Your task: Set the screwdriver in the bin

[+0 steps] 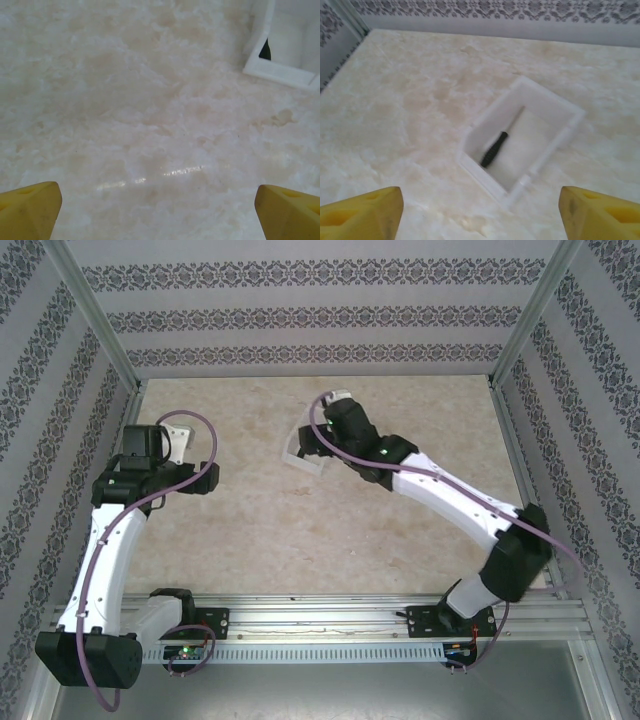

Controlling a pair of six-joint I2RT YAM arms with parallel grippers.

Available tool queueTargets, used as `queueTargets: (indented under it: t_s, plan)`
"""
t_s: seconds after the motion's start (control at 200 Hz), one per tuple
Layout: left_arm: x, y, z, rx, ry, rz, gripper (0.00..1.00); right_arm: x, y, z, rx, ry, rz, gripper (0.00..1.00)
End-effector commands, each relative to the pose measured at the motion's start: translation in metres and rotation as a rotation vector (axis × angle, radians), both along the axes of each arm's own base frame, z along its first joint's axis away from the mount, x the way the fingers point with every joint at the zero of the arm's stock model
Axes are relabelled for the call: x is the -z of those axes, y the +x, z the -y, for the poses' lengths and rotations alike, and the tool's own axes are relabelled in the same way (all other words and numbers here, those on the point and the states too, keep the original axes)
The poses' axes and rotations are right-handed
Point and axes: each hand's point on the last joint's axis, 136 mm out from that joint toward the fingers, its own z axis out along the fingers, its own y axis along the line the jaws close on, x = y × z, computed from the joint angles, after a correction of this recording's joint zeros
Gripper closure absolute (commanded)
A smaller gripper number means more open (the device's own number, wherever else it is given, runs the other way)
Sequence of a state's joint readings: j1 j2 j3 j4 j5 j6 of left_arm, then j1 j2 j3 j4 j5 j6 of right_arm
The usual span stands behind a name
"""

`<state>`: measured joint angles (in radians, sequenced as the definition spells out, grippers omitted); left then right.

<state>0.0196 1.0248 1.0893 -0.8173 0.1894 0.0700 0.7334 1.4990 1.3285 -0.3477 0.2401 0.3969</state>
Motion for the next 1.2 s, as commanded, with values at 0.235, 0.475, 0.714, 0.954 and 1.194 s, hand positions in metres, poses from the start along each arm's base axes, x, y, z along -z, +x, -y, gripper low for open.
queueTargets:
  t_s: [0.235,0.475,0.714,0.954,1.194]
  plan:
    - [0.001,0.033,-0.011,-0.177,-0.097,0.185,0.01,0.0,-0.03,0.106,0.157,-0.11,0.168,0.02]
    - [0.008,0.054,-0.018,-0.21,-0.094,0.269,0.01,0.0,-0.048,0.148,0.208,-0.103,0.352,0.02]
    - [0.025,0.077,-0.016,-0.159,-0.069,0.38,0.01,0.011,-0.054,0.177,0.248,-0.104,0.405,0.02]
    - [0.075,0.089,-0.015,-0.08,0.03,0.391,0.01,0.035,-0.033,0.196,0.287,-0.186,0.398,0.02]
    - [0.093,0.088,-0.005,-0.058,-0.04,0.455,0.01,0.063,-0.016,0.207,0.289,-0.198,0.39,0.02]
